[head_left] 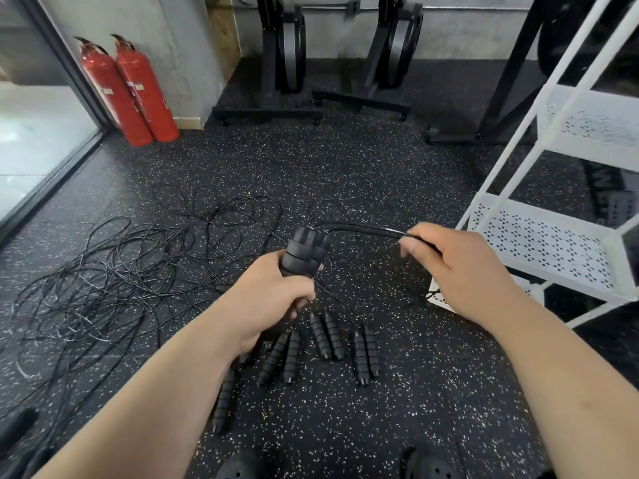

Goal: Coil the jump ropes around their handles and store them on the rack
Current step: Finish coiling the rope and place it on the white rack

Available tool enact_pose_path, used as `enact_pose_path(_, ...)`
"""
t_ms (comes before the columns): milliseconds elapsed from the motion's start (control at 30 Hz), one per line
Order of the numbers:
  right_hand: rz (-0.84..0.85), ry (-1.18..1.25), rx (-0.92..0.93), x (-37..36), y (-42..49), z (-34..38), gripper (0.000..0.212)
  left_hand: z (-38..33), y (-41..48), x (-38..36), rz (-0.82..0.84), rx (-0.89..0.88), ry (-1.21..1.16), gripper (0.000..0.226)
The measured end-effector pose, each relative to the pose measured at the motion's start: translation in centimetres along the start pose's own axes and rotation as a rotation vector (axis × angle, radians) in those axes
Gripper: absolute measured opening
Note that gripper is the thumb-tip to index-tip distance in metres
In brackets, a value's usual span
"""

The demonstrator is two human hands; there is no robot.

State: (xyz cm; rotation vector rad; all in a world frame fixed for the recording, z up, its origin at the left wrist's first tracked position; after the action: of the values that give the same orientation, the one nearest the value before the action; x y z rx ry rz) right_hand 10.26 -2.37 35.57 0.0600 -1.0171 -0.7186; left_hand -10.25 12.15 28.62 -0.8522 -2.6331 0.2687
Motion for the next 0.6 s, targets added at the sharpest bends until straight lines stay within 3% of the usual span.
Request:
enact_pose_path(167,-0.025,0.031,-0.024,-0.3,-0.2,0.2,0.03,0.8,-0.1,-0.9,0.067,0.07,-0.06,0.029)
enact_pose_path(267,-0.072,0.066,-0.064,0.2,0.0,-0.2,0.03,1.1,-0.4,-1.3,0.126,0.047,0.047,0.015)
enact_pose_path(467,-0.031,0.122,-0.118,0.1,0.2,-0.8,0.029,0.2,0.2,0.1,-0.039,-0.142,0.44,0.023)
enact_pose_path(600,-0.047,0.354,-0.244,0.7,0.2,-1.4,0.027,0.3,0.2,0.2,-0.058,-0.121,0.423,0.025)
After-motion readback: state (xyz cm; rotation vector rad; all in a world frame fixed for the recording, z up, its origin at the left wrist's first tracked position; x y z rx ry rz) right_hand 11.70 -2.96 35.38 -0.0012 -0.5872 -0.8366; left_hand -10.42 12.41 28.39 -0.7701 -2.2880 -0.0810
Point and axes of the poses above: each hand's wrist, its own y-axis towards the middle knuckle, its own x-axis out of the back of the hand, z = x × y, the point moved 10 cm from there along y, towards the middle knuckle, and after that the axes turned 13 degrees about -z, right-handed, at the moved point
